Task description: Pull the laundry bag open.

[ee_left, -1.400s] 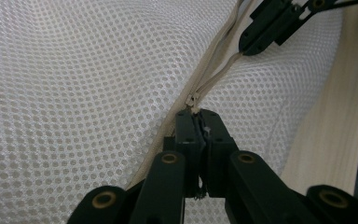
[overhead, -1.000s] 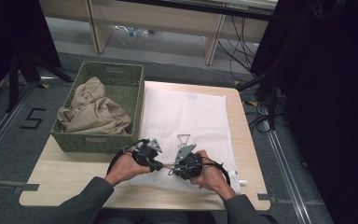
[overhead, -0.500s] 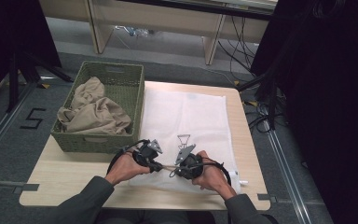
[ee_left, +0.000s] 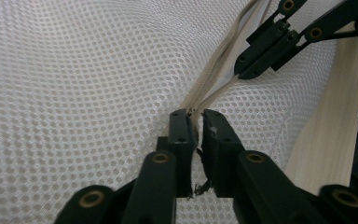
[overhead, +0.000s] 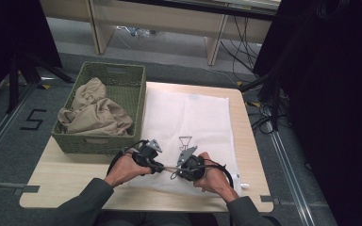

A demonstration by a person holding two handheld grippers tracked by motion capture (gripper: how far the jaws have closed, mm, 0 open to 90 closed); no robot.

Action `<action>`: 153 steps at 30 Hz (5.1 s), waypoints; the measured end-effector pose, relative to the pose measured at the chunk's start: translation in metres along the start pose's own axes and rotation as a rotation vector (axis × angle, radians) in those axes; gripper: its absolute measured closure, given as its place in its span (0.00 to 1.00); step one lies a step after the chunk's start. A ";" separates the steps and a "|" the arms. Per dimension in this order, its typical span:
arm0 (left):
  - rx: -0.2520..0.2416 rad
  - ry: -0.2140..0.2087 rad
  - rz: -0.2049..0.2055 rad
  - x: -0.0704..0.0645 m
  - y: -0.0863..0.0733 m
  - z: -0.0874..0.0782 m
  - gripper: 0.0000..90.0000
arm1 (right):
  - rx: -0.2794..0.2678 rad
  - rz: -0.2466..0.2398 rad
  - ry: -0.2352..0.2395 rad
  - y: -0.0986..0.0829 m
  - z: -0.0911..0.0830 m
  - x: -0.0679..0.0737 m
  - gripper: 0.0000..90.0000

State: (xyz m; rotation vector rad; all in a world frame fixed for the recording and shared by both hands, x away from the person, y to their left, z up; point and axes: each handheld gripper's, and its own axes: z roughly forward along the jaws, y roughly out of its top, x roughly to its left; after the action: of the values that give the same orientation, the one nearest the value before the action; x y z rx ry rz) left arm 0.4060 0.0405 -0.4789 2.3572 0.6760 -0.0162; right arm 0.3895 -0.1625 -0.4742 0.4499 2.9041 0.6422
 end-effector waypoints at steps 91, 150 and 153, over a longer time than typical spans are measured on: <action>0.150 0.084 0.276 -0.009 0.006 0.006 0.90 | 0.028 0.027 -0.001 -0.001 0.000 0.002 1.00; 0.181 0.191 0.213 0.025 -0.048 -0.040 0.90 | 0.102 0.060 -0.037 0.000 0.005 0.004 1.00; 0.181 0.201 0.220 0.023 -0.049 -0.039 0.90 | 0.103 0.056 -0.034 -0.001 0.004 0.004 1.00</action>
State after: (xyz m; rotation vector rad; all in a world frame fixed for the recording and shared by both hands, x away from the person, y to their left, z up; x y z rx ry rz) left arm 0.3963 0.1057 -0.4829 2.6205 0.5230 0.2693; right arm 0.3858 -0.1603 -0.4785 0.5504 2.9113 0.4880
